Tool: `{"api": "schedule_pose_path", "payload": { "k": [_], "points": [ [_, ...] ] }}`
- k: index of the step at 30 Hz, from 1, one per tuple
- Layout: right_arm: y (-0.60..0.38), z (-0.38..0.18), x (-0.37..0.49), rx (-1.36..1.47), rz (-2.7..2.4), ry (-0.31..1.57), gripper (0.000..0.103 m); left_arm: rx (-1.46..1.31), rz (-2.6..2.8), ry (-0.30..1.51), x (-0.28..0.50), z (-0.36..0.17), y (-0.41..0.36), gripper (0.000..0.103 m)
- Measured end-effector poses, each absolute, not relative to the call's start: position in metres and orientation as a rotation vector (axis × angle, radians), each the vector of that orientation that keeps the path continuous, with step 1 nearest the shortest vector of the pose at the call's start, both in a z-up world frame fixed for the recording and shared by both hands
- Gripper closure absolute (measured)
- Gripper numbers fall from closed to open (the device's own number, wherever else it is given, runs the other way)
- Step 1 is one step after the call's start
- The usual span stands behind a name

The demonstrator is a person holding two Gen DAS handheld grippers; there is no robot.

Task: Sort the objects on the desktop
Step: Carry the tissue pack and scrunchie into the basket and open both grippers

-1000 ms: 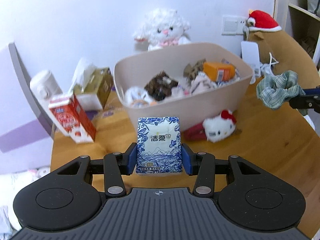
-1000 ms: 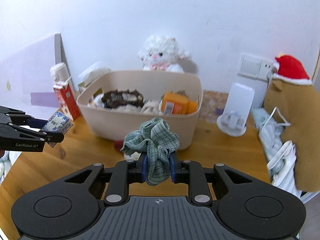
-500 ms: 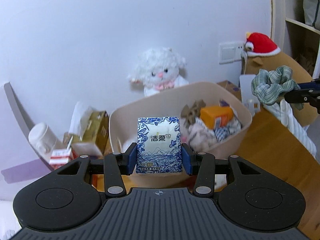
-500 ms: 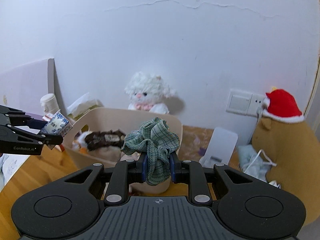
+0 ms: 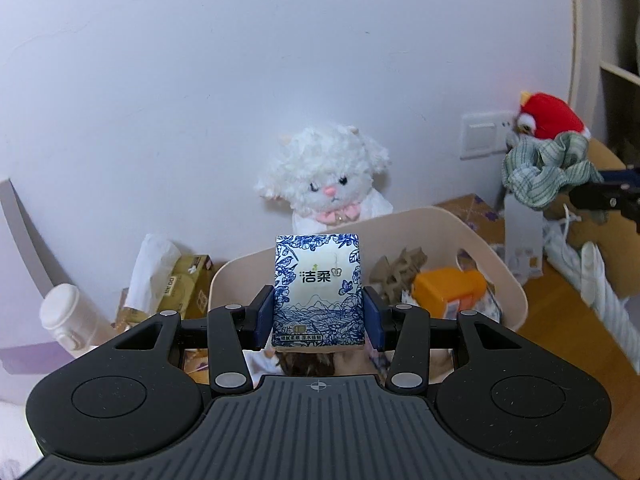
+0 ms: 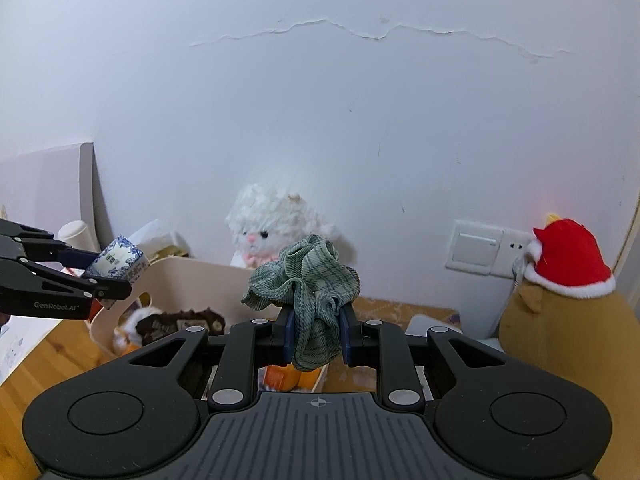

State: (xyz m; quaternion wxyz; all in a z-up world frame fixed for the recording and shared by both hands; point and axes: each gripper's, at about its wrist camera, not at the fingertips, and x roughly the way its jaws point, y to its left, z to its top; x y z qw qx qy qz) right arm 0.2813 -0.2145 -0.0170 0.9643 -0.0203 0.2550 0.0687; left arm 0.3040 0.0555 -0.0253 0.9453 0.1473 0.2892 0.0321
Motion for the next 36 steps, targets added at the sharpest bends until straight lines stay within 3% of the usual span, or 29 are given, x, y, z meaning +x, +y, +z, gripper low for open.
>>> {"api": "schedule_pose_path", "payload": {
  "k": [31,36],
  "points": [
    [-0.167,-0.087,0.396,-0.172,0.334,0.722,0.082,0.317,0.141,0.808,0.382,-0.11,0.059,0.057],
    [-0.164,-0.096,0.401,-0.188,0.326,0.765,0.078,0.325,0.14,0.841,0.386,-0.115,0.057,0.056]
  ]
}}
